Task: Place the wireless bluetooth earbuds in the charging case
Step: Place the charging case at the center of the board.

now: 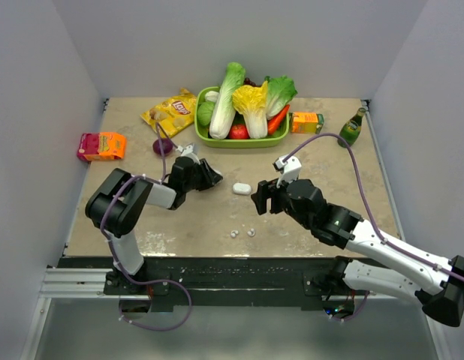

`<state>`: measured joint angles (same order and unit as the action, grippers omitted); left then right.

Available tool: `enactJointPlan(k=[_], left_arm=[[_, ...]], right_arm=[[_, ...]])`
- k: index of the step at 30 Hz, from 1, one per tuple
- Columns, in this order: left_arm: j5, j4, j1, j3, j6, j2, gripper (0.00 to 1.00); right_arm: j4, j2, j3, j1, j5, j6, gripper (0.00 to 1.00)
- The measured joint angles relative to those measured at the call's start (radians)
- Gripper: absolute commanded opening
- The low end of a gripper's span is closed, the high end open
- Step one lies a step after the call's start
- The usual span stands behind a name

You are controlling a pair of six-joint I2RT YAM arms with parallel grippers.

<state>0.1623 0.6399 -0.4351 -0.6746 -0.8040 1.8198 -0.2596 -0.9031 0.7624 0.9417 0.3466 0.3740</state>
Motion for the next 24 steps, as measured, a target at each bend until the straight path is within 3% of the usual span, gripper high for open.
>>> enactJointPlan(k=[7, 12, 14, 15, 16, 17, 20, 24], left_arm=[[0.000, -0.024, 0.019, -0.003, -0.024, -0.016, 0.54], [-0.042, -0.125, 0.057, 0.038, -0.019, -0.107, 0.55], [-0.089, -0.203, 0.065, 0.049, -0.011, -0.160, 0.59], [-0.115, -0.248, 0.068, 0.055, -0.007, -0.190, 0.64], [-0.143, -0.291, 0.068, 0.059, -0.005, -0.220, 0.96], [-0.165, -0.327, 0.068, 0.064, -0.007, -0.253, 1.00], [-0.202, -0.368, 0.068, 0.095, -0.034, -0.361, 1.00], [-0.171, -0.228, 0.056, 0.229, -0.072, -0.498, 1.00]], right_arm=[[0.000, 0.000, 0.000, 0.000, 0.003, 0.001, 0.84], [0.000, 0.000, 0.000, 0.000, 0.007, 0.008, 0.89], [0.002, 0.000, -0.002, 0.000, 0.012, 0.010, 0.98], [0.004, 0.000, -0.005, 0.000, 0.017, 0.011, 0.98], [0.007, 0.000, -0.008, 0.000, 0.023, 0.015, 0.98], [0.020, 0.003, -0.020, 0.000, 0.031, 0.019, 0.98], [0.046, 0.012, -0.060, 0.000, 0.061, 0.039, 0.98], [0.069, 0.027, -0.101, 0.000, 0.100, 0.081, 0.98]])
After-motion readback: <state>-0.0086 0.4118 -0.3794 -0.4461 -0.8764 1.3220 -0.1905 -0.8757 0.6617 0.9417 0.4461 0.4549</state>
